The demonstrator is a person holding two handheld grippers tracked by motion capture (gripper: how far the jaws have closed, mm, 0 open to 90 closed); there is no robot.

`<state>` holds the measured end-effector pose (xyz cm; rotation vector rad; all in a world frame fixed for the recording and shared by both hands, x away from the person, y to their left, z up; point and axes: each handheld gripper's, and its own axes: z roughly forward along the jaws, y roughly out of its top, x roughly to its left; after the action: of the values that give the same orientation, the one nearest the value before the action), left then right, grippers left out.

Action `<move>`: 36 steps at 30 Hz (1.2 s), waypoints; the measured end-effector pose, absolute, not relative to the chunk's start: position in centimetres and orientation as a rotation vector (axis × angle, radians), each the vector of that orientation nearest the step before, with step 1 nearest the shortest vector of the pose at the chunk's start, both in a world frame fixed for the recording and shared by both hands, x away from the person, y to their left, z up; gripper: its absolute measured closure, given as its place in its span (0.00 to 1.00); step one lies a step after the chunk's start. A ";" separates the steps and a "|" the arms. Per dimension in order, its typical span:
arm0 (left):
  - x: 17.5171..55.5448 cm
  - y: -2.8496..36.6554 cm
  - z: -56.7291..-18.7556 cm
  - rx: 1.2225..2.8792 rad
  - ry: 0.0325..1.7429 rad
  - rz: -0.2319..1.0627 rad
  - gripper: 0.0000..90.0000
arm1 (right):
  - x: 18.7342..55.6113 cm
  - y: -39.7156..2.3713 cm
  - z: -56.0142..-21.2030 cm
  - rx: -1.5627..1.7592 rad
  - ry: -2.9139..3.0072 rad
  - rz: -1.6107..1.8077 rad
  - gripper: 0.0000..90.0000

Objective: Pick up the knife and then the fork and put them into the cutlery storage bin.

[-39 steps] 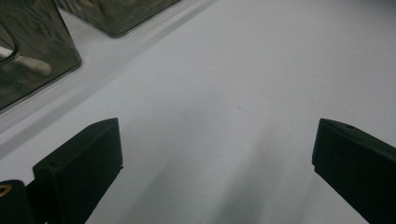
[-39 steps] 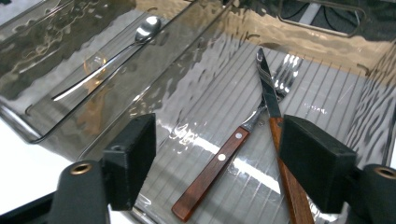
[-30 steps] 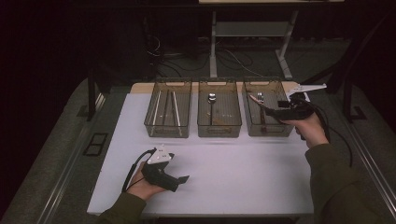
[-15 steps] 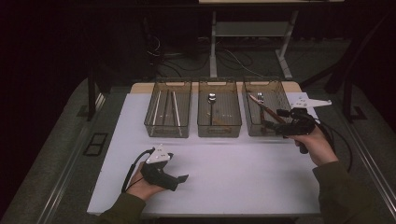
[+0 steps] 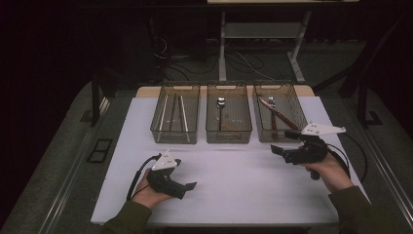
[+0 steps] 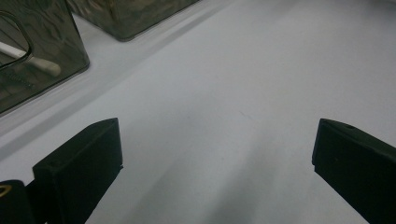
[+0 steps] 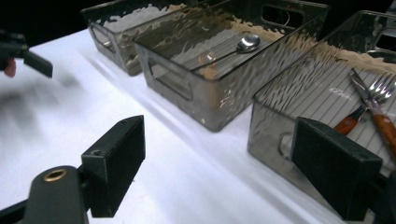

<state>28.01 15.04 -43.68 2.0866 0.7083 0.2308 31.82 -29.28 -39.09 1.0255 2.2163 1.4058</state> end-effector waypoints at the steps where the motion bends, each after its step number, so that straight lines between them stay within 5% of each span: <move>1: 28.0 15.1 -43.6 2.085 0.708 0.231 0.00 | 31.6 -29.3 -39.3 1.016 2.218 1.400 0.20; 36: 27.6 15.2 -43.4 2.078 0.696 0.234 0.01 | 25.9 -29.0 -43.9 0.959 2.332 1.322 0.20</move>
<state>27.64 15.20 -43.36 2.0782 0.6959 0.2343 25.91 -28.98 -43.88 0.9590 2.3316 1.3223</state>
